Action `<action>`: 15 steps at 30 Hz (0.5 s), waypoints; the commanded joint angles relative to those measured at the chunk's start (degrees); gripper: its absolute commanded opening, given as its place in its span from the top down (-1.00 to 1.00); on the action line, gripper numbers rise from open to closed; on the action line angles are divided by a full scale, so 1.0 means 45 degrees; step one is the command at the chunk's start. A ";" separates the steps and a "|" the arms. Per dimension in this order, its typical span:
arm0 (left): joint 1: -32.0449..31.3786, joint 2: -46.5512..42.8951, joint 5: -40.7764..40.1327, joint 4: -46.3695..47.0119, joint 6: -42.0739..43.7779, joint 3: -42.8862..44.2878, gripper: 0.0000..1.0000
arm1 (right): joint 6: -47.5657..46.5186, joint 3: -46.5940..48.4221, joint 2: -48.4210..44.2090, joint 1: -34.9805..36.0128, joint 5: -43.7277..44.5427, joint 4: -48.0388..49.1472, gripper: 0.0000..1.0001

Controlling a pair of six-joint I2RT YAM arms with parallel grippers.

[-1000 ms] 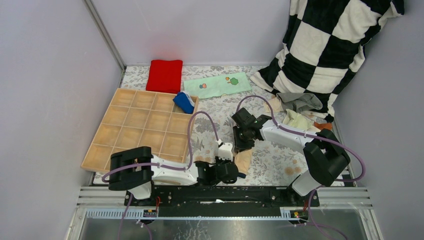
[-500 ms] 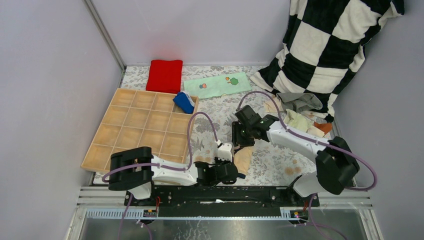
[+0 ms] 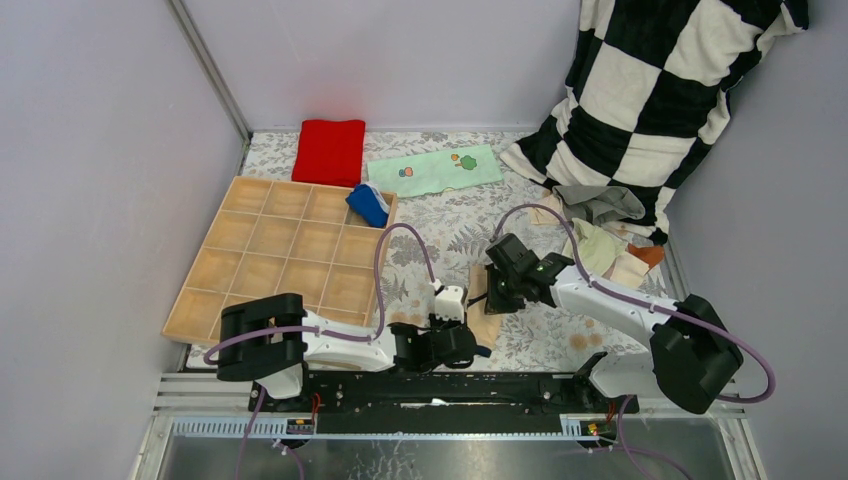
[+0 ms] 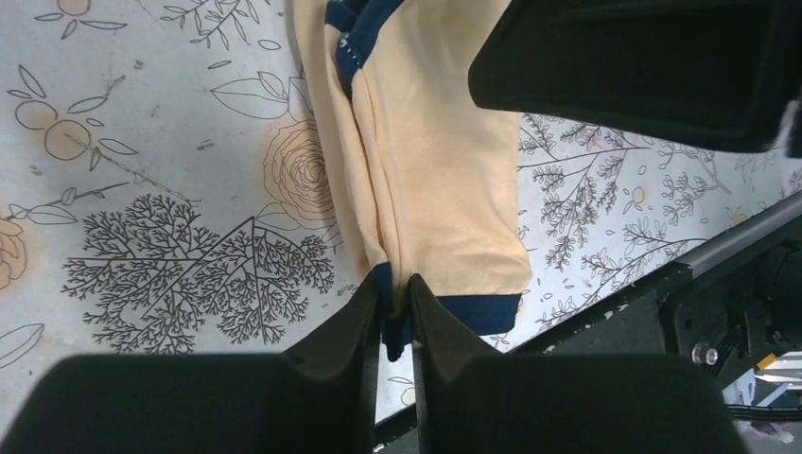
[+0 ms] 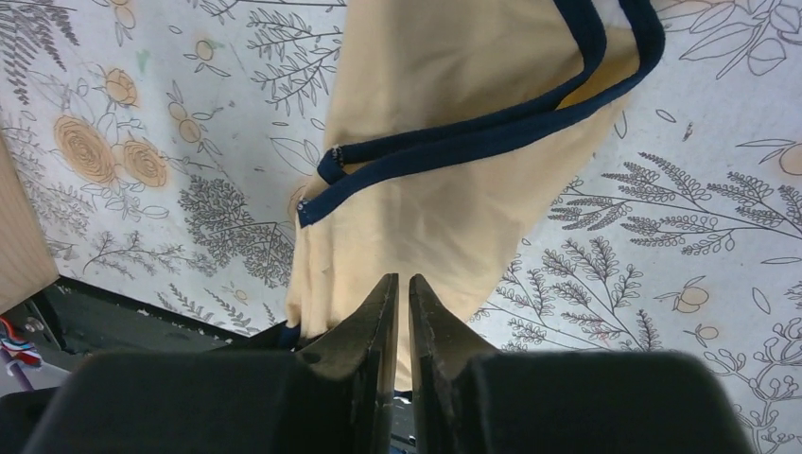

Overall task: Roll the underwear
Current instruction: Fold the underwear at the center of the board.

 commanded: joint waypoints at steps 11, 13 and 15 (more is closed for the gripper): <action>-0.0075 -0.2423 -0.2255 -0.2335 -0.0480 0.0255 0.16 | 0.0261 -0.0630 0.1085 0.0125 -0.0059 0.1541 0.72; -0.0015 -0.2854 -0.2363 -0.2273 -0.0211 0.0192 0.12 | 0.0304 -0.0631 0.0849 0.0125 0.0118 0.1488 0.72; 0.0217 -0.3078 -0.2067 -0.1868 0.0199 0.0100 0.12 | 0.0379 -0.0658 0.0244 0.0126 0.0248 0.1533 0.73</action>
